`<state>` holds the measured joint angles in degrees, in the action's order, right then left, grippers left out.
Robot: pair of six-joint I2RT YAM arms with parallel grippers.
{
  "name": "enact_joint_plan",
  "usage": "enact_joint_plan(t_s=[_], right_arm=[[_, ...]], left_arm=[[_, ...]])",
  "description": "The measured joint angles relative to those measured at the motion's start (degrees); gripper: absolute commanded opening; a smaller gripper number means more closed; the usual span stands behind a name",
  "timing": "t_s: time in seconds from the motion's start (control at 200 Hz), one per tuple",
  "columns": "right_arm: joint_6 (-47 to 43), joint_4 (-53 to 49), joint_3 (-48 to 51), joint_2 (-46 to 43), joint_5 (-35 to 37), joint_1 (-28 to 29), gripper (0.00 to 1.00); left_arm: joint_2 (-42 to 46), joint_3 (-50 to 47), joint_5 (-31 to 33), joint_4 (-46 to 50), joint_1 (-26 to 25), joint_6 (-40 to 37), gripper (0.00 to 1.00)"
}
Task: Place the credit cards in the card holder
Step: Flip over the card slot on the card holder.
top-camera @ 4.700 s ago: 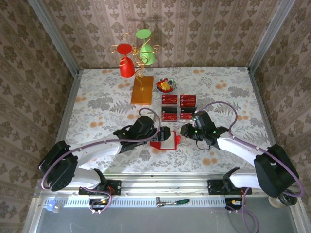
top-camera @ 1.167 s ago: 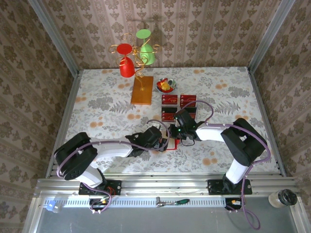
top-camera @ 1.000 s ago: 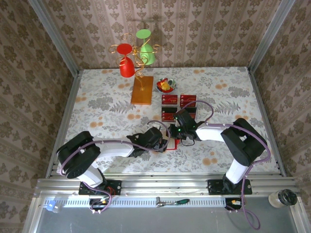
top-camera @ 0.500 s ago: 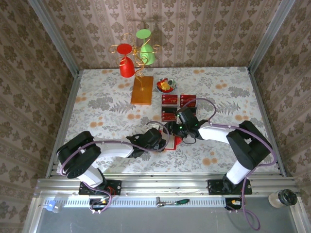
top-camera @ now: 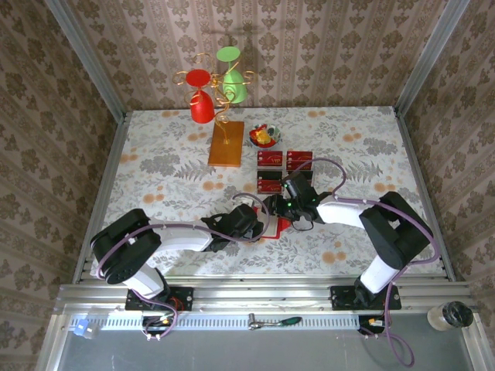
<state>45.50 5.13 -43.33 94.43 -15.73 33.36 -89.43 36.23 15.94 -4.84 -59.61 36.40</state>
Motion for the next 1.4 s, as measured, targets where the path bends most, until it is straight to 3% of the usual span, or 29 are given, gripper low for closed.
enact_joint_plan(t_s=[0.73,0.97,1.145,1.4], right_arm=[[0.74,0.48,-1.11,0.81,-3.78,0.22,0.54],[0.76,-0.68,-2.27,0.76,-4.50,1.07,0.54],[1.14,-1.22,-2.71,0.02,-4.66,1.90,0.66],[2.25,-1.92,-5.53,-0.96,-4.94,4.13,0.75]], left_arm=[[0.02,-0.98,0.61,-1.90,-0.11,0.04,0.83],[1.51,-1.55,0.42,-1.66,-0.09,0.15,0.92],[8.00,-2.54,0.85,-0.46,-0.09,0.52,0.98],[23.50,-8.22,2.05,1.05,2.93,1.55,1.00]])
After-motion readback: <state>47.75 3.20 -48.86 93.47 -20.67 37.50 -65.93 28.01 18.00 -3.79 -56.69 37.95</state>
